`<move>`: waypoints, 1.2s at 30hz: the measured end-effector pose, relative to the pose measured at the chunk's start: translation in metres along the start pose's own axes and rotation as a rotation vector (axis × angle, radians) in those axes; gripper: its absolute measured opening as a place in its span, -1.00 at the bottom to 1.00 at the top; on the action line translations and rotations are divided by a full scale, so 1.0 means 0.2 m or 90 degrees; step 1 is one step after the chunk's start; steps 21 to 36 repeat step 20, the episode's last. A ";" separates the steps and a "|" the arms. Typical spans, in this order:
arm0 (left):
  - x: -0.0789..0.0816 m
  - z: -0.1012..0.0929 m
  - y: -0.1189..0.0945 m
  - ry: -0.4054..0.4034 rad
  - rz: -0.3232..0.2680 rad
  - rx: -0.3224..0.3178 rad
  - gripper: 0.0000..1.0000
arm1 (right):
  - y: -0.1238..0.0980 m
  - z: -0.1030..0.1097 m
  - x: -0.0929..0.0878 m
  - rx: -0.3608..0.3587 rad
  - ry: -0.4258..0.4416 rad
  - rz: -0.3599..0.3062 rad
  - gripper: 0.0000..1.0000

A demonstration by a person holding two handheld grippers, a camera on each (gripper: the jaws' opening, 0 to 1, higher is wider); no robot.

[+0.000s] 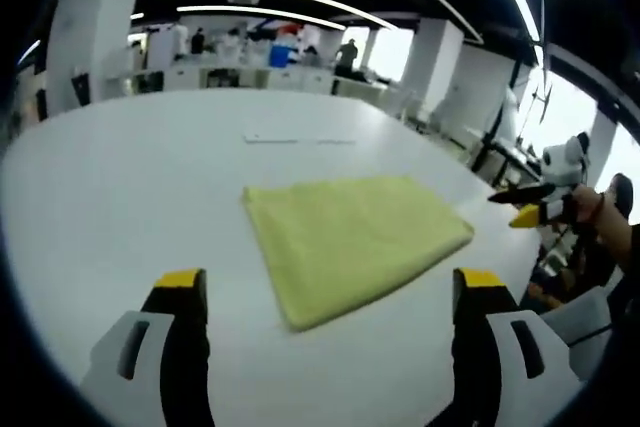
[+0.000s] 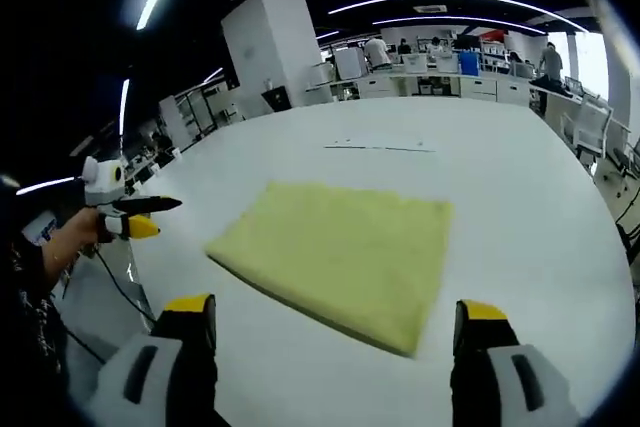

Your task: Fold the garment on the visible template until the final outline fits inside the template.

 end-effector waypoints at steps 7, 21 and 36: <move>-0.02 -0.04 -0.06 0.001 -0.007 0.004 0.98 | -0.05 0.07 0.00 -0.010 -0.009 -0.019 0.99; -0.01 -0.06 -0.13 0.002 -0.033 0.034 0.97 | -0.08 0.11 -0.03 -0.009 -0.008 -0.025 0.99; -0.01 -0.06 -0.13 0.002 -0.033 0.034 0.97 | -0.08 0.11 -0.03 -0.009 -0.008 -0.025 0.99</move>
Point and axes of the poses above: the point that each gripper's makers call its tool centre point, and the gripper's own axes: y roughly forward along the fingers, z roughly to its left, x roughly out of its top, the point moved 9 cm from there along -y, roughly backward along the fingers, and after that the axes turned 2 degrees about z, right-handed, at the moved point
